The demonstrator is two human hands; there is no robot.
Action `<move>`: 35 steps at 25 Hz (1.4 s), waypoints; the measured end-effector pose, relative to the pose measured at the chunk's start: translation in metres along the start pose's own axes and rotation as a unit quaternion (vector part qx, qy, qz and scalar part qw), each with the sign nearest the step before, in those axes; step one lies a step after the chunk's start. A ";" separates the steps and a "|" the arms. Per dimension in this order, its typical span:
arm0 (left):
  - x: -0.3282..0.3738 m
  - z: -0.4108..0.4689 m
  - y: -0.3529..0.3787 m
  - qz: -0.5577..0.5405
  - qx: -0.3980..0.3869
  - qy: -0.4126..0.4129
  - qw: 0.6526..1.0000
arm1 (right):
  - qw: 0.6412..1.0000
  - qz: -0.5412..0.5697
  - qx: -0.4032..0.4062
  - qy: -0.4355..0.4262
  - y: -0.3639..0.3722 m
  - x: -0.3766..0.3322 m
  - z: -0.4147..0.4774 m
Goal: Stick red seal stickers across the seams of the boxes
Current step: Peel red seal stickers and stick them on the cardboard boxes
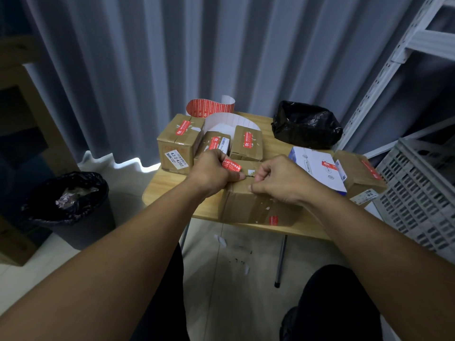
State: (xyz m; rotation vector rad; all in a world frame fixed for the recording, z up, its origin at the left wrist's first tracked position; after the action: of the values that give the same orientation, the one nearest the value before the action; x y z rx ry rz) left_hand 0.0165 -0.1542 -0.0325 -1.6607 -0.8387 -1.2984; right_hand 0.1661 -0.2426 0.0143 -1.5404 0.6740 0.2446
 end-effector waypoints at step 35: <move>0.000 -0.003 -0.002 -0.037 -0.015 0.001 0.999 | 0.997 0.061 -0.015 -0.041 -0.003 0.012 -0.002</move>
State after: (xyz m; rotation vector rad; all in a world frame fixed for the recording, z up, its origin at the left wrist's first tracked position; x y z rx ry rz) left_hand 0.0138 -0.1563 -0.0318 -1.6656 -0.8916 -1.3694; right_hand 0.1765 -0.2478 0.0106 -1.5110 0.7027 0.4085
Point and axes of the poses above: each hand's wrist, its own z-axis towards the middle knuckle, its own y-axis out of the palm, x = y × z, the point moved 1 cm from there along z, towards the middle knuckle, and after that the axes turned 2 degrees about -z, right-handed, at the moved point
